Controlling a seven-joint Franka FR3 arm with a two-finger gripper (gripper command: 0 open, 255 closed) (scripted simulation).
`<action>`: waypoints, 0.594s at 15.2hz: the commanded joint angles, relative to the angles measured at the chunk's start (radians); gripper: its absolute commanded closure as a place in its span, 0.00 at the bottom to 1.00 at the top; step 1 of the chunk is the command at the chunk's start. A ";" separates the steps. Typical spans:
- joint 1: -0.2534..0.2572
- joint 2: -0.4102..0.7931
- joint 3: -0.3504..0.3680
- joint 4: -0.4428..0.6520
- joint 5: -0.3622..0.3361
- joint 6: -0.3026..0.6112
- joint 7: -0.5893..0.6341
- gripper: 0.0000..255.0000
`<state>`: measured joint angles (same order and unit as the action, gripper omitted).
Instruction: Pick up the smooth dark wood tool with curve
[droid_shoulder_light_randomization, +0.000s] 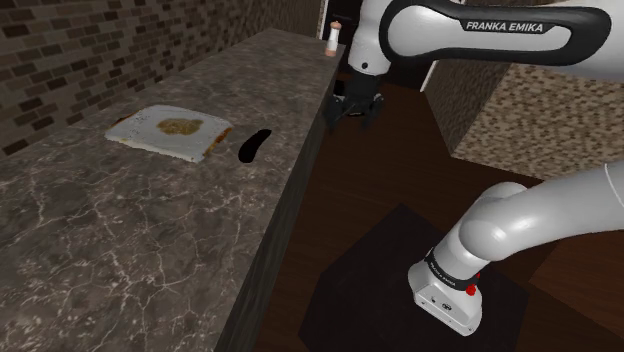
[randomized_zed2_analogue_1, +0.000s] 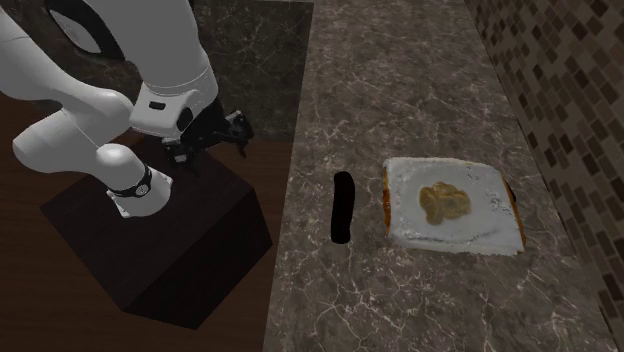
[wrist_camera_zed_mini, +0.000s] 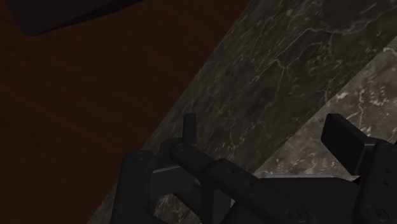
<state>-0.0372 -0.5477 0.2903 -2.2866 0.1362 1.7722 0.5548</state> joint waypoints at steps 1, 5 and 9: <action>-0.015 0.082 0.052 0.057 -0.003 0.017 0.099 0.00; -0.044 0.255 0.141 0.190 -0.042 0.033 0.289 0.00; -0.058 0.449 0.211 0.349 -0.119 0.027 0.488 0.00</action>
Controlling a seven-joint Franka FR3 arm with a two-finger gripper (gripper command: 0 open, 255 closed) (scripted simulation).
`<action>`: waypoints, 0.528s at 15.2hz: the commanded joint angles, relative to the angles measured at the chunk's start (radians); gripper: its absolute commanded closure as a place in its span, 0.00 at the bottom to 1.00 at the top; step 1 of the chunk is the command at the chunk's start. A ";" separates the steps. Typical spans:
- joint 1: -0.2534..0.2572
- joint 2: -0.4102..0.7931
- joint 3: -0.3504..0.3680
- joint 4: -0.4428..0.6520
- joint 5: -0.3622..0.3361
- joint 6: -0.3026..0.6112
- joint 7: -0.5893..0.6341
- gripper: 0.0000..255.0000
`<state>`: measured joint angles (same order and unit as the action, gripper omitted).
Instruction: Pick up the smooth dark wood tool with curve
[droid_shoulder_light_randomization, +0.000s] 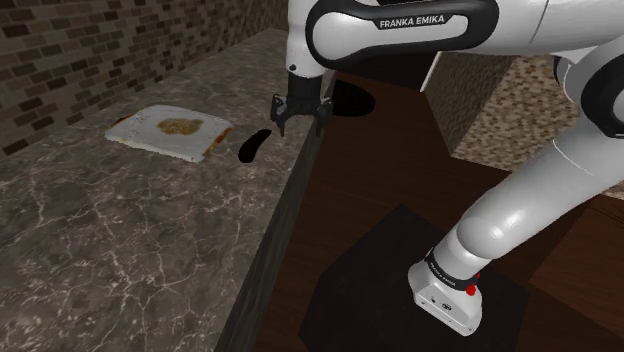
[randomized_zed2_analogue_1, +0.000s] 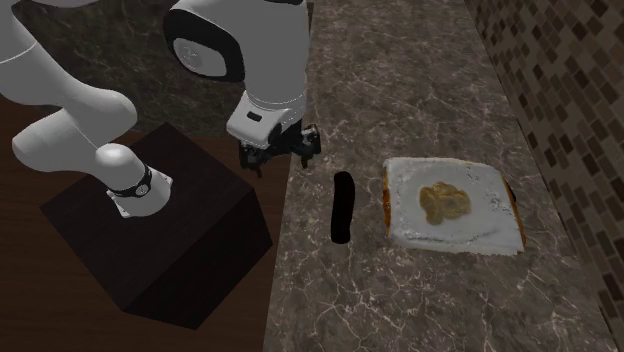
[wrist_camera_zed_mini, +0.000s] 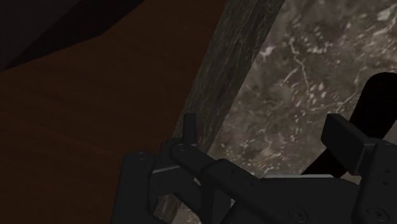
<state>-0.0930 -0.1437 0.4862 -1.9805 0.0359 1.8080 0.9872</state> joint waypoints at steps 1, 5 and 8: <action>-0.001 0.096 0.028 0.088 -0.043 -0.015 0.105 0.00; 0.034 0.308 0.050 0.287 -0.147 -0.061 0.292 0.00; 0.087 0.471 0.038 0.465 -0.217 -0.117 0.410 0.00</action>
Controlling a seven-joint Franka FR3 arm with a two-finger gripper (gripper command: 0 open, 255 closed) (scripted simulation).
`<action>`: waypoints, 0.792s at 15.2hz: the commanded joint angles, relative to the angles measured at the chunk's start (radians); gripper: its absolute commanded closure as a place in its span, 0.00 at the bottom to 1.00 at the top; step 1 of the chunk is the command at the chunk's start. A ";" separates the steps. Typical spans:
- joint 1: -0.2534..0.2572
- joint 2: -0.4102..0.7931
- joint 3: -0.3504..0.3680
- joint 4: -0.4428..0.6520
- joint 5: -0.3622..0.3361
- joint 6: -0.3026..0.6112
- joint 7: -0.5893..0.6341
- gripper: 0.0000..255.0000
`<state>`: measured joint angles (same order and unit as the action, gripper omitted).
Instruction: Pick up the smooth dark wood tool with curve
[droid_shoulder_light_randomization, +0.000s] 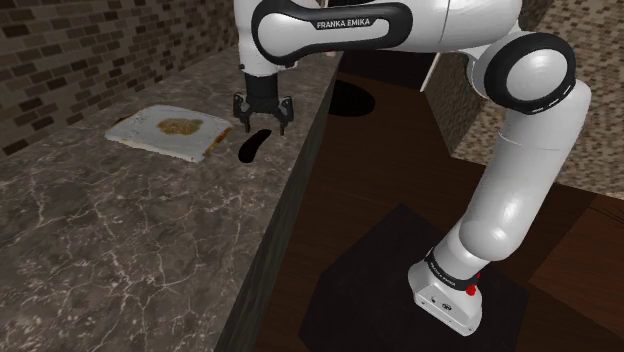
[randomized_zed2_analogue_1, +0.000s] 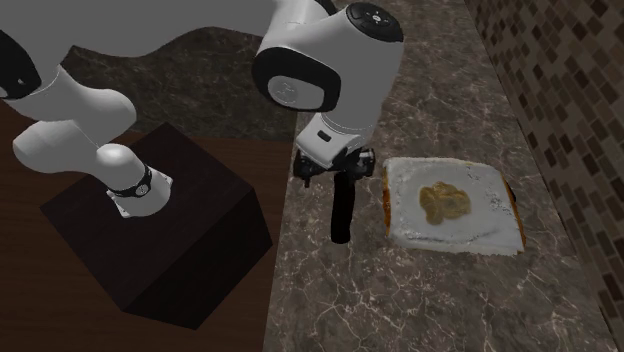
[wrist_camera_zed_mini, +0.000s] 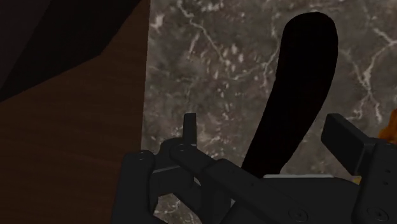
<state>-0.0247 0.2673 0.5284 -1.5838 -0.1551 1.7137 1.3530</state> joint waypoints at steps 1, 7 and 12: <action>0.040 0.114 -0.012 0.134 -0.047 -0.046 0.078 0.00; 0.057 0.171 -0.028 0.139 -0.067 -0.005 0.112 0.00; 0.055 0.175 -0.029 0.110 -0.070 0.028 0.115 0.00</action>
